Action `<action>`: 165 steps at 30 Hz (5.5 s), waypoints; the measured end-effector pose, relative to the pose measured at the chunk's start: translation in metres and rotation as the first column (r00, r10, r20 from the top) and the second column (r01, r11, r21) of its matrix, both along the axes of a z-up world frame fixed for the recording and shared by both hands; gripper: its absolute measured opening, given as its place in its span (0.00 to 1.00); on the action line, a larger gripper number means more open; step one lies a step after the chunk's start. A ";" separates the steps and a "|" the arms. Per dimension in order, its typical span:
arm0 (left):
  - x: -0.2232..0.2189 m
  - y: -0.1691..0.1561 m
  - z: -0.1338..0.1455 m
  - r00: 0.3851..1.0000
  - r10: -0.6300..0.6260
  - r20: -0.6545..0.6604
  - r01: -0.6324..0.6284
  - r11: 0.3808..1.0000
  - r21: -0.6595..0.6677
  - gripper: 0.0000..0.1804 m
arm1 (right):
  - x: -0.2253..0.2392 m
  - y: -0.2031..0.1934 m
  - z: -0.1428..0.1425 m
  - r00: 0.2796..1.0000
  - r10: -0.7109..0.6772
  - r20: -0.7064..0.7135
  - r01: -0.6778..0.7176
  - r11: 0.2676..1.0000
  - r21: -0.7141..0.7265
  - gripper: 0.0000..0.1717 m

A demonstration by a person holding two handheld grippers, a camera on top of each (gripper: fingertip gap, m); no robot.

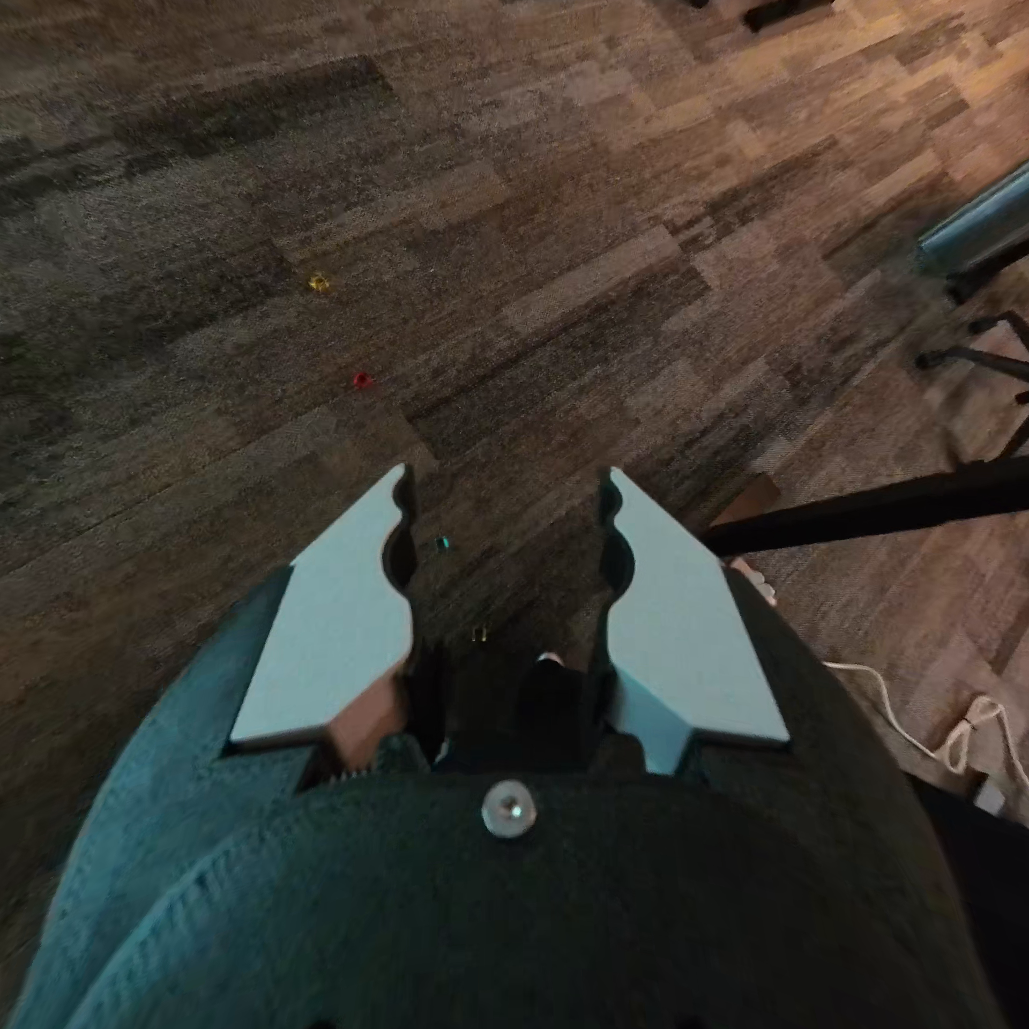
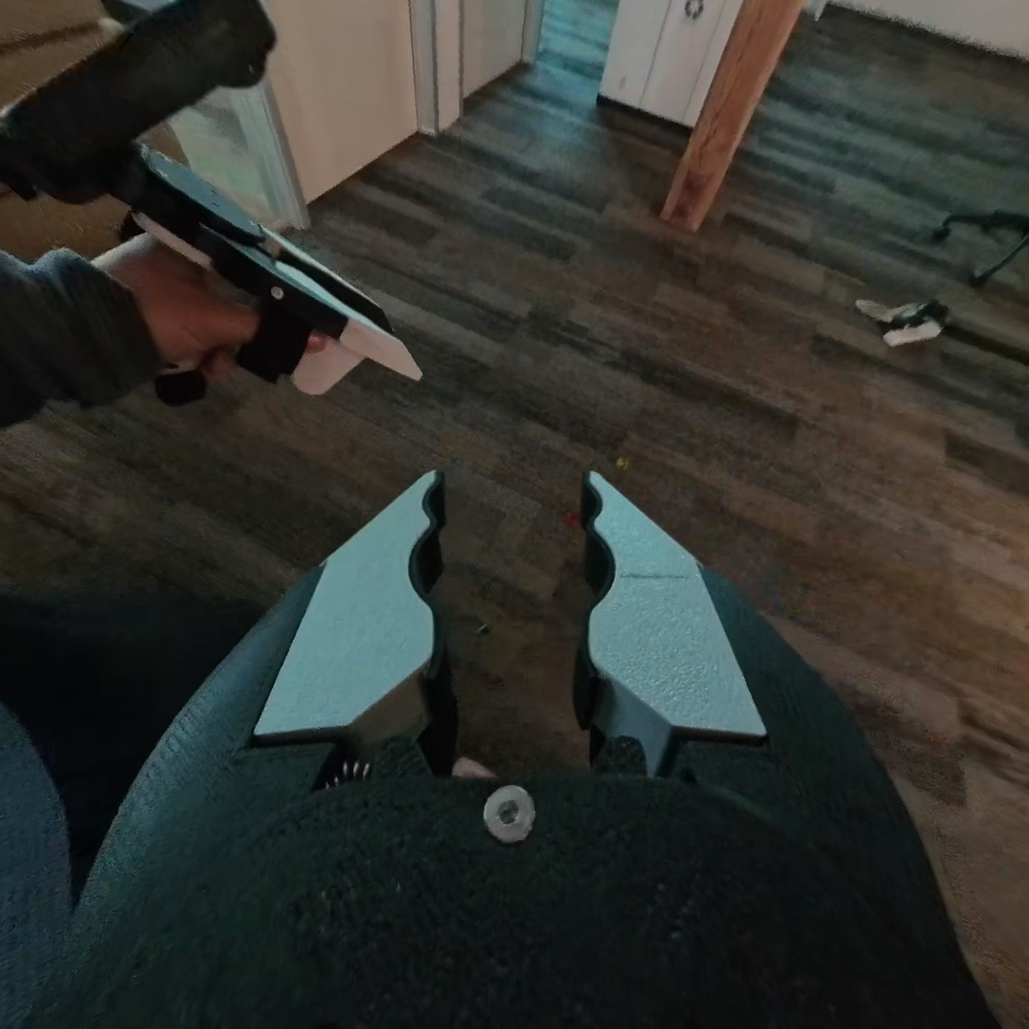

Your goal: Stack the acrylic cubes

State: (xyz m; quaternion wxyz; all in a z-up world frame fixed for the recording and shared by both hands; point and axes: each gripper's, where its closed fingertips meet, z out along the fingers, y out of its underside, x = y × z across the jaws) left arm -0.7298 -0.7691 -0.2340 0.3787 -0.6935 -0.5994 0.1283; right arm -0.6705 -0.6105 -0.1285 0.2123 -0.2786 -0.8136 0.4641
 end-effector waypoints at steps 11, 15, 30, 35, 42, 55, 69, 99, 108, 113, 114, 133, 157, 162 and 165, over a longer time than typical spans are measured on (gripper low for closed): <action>-0.050 -0.009 -0.030 0.949 -0.310 0.060 0.308 0.950 0.042 0.39 | -0.017 0.006 -0.069 0.929 -0.306 0.207 0.332 0.938 -0.102 0.32; -0.062 -0.015 -0.064 0.882 -0.465 0.071 0.465 0.885 0.015 0.37 | -0.003 0.010 -0.148 0.798 -0.523 0.301 0.533 0.844 0.052 0.29; -0.047 0.022 -0.543 0.731 -0.621 0.283 0.676 0.716 -0.175 0.32 | 0.051 -0.033 -0.687 0.238 -0.680 0.694 0.767 0.570 0.296 0.21; -0.047 0.051 -0.675 0.689 -0.672 0.271 0.724 0.643 -0.249 0.47 | 0.075 -0.036 -0.812 0.127 -0.713 0.689 0.806 0.479 0.347 0.31; -0.050 0.069 -0.762 0.543 -0.805 0.239 0.829 0.470 -0.303 0.37 | 0.094 -0.053 -0.879 0.154 -0.749 0.645 0.786 0.488 0.380 0.30; -0.055 0.078 -0.789 0.426 -0.856 0.292 0.886 0.330 -0.325 0.16 | 0.086 -0.034 -0.888 0.171 -0.777 0.606 0.735 0.511 0.446 0.14; -0.005 0.059 -0.470 0.575 -0.814 0.077 0.807 0.550 -0.214 0.15 | 0.036 -0.006 -0.594 0.387 -0.784 0.485 0.757 0.571 0.318 0.15; 0.185 0.228 0.140 -0.215 -0.776 -0.593 0.974 -0.129 -0.184 0.15 | 0.262 0.145 0.078 -0.086 -0.959 -0.269 0.965 -0.013 -0.262 0.15; 0.224 0.318 0.187 -0.187 -0.732 -0.655 0.977 -0.072 -0.199 0.15 | 0.381 0.299 0.146 -0.132 -0.929 -0.346 0.930 0.005 -0.367 0.14; 0.240 0.360 0.200 -0.190 -0.727 -0.659 0.972 -0.046 -0.230 0.15 | 0.394 0.363 0.143 0.292 -0.942 -0.163 0.931 0.319 -0.175 0.14; 0.243 0.369 0.204 -0.183 -0.721 -0.668 0.972 -0.032 -0.232 0.15 | 0.396 0.369 0.140 0.389 -0.918 -0.075 0.911 0.396 -0.117 0.14; 0.315 0.425 0.222 -0.124 -0.690 -0.713 0.981 0.022 -0.192 0.15 | 0.411 0.396 0.092 0.604 -0.518 0.605 0.235 0.842 0.486 0.15; 0.334 0.426 0.234 -0.163 -0.678 -0.716 0.980 -0.029 -0.195 0.15 | 0.389 0.379 0.133 0.695 -0.568 0.441 0.498 0.822 0.276 0.34; 0.368 0.433 0.267 -0.288 -0.496 -0.819 0.953 -0.065 -0.296 0.15 | 0.364 0.340 0.189 0.740 -0.627 0.242 0.666 0.734 -0.136 0.26; 0.398 0.442 0.289 -0.368 -0.370 -0.853 0.929 -0.100 -0.357 0.15 | 0.361 0.321 0.201 0.733 -0.632 0.251 0.676 0.639 -0.367 0.23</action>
